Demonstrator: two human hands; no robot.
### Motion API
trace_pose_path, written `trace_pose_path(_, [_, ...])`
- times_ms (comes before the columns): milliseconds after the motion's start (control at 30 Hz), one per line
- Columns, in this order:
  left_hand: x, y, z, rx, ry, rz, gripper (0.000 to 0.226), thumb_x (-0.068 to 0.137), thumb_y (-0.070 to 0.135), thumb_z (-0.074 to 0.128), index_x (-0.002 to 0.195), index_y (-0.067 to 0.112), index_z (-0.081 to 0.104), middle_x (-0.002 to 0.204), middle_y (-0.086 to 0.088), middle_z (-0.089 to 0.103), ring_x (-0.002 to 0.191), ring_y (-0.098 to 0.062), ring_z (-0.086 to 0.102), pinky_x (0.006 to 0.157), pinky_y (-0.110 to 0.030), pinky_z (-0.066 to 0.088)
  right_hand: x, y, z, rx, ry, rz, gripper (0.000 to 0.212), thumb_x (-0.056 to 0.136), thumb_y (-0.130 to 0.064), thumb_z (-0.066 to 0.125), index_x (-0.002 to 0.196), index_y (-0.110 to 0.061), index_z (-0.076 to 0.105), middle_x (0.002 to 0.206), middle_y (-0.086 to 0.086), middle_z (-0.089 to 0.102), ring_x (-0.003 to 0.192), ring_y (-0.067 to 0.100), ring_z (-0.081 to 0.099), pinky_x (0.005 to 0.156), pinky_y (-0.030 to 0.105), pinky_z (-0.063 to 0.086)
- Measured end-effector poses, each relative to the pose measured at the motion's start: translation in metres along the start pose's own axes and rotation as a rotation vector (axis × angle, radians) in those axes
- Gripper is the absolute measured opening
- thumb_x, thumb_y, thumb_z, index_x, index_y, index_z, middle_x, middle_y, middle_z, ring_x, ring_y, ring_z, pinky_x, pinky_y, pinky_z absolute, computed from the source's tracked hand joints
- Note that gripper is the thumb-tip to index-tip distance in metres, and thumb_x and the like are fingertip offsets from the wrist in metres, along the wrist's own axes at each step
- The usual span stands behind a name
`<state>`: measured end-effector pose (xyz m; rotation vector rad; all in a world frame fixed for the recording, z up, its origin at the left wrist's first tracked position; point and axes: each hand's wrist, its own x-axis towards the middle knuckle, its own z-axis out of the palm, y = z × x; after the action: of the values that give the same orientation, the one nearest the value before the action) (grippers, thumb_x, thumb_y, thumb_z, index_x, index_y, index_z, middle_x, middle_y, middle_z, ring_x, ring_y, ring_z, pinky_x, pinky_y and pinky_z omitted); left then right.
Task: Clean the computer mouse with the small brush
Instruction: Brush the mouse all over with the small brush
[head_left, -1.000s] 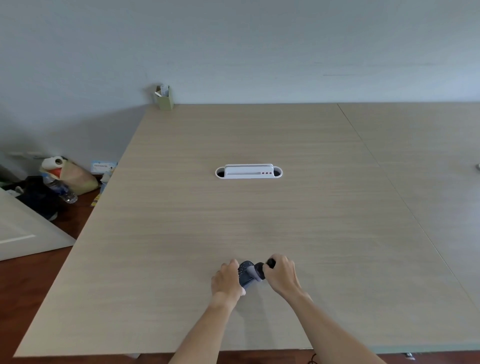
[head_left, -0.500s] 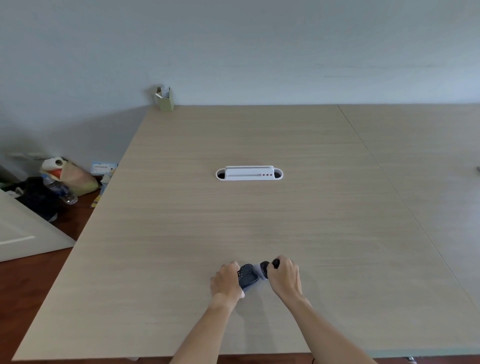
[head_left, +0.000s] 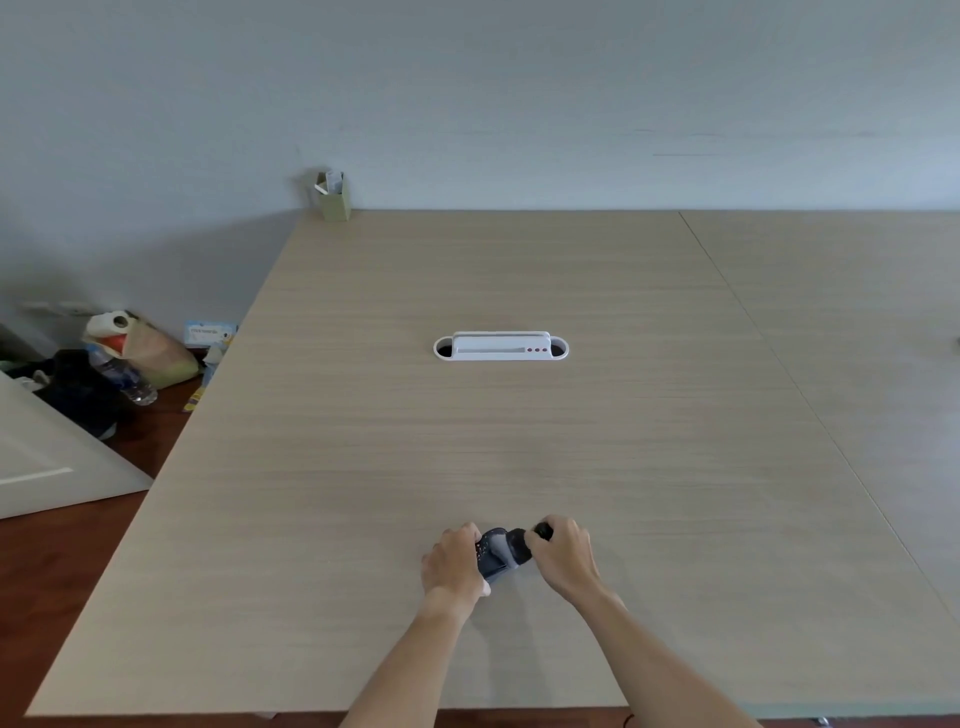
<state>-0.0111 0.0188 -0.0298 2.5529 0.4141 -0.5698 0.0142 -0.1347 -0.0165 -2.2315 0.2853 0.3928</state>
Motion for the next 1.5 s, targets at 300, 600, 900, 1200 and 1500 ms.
trace_pose_path(300, [-0.0018, -0.0010, 0.0005, -0.005, 0.003, -0.001, 0.068, 0.062, 0.014, 0.085, 0.122, 0.022, 0.055, 0.120, 0.001, 0.059, 0.105, -0.022, 0.063, 0.083, -0.031, 0.048, 0.0001, 0.0003, 0.0013, -0.019, 0.026, 0.017, 0.021, 0.078, -0.015, 0.056, 0.070, 0.004, 0.052, 0.065, 0.005, 0.051, 0.063, 0.024, 0.041, 0.054, 0.033, 0.034])
trace_pose_path(600, [-0.0020, 0.0001, -0.0009, -0.011, 0.009, 0.005, 0.069, 0.062, 0.012, 0.085, 0.123, 0.023, 0.057, 0.122, 0.001, 0.060, 0.107, -0.023, 0.063, 0.085, -0.031, 0.050, -0.0014, 0.0006, 0.0030, 0.008, 0.013, -0.020, 0.020, 0.079, -0.016, 0.058, 0.072, 0.003, 0.059, 0.065, 0.005, 0.058, 0.062, 0.022, 0.046, 0.054, 0.033, 0.038])
trace_pose_path(900, [-0.0022, -0.0005, -0.0014, -0.016, 0.020, 0.017, 0.064, 0.061, 0.008, 0.085, 0.118, 0.023, 0.061, 0.120, -0.003, 0.057, 0.101, -0.025, 0.064, 0.080, -0.031, 0.051, -0.0026, -0.0017, 0.0029, 0.028, -0.012, -0.047, 0.024, 0.075, -0.011, 0.058, 0.063, 0.006, 0.047, 0.056, 0.004, 0.042, 0.056, 0.018, 0.033, 0.051, 0.033, 0.029])
trace_pose_path(1200, [-0.0028, 0.0000, -0.0017, -0.006, 0.021, 0.018, 0.062, 0.064, 0.008, 0.083, 0.120, 0.024, 0.061, 0.121, -0.006, 0.051, 0.103, -0.028, 0.062, 0.084, -0.032, 0.050, -0.0034, 0.0021, 0.0022, 0.047, -0.015, -0.056, 0.018, 0.079, -0.012, 0.060, 0.071, 0.004, 0.060, 0.063, 0.008, 0.058, 0.060, 0.019, 0.046, 0.053, 0.031, 0.038])
trace_pose_path(1500, [-0.0053, 0.0007, -0.0062, 0.033, 0.005, 0.031, 0.064, 0.066, 0.009, 0.083, 0.123, 0.024, 0.059, 0.122, -0.008, 0.051, 0.105, -0.030, 0.062, 0.089, -0.035, 0.049, -0.0028, 0.0007, -0.0020, 0.013, 0.042, -0.015, 0.020, 0.079, -0.016, 0.058, 0.073, 0.004, 0.060, 0.072, 0.015, 0.064, 0.063, 0.026, 0.049, 0.054, 0.033, 0.038])
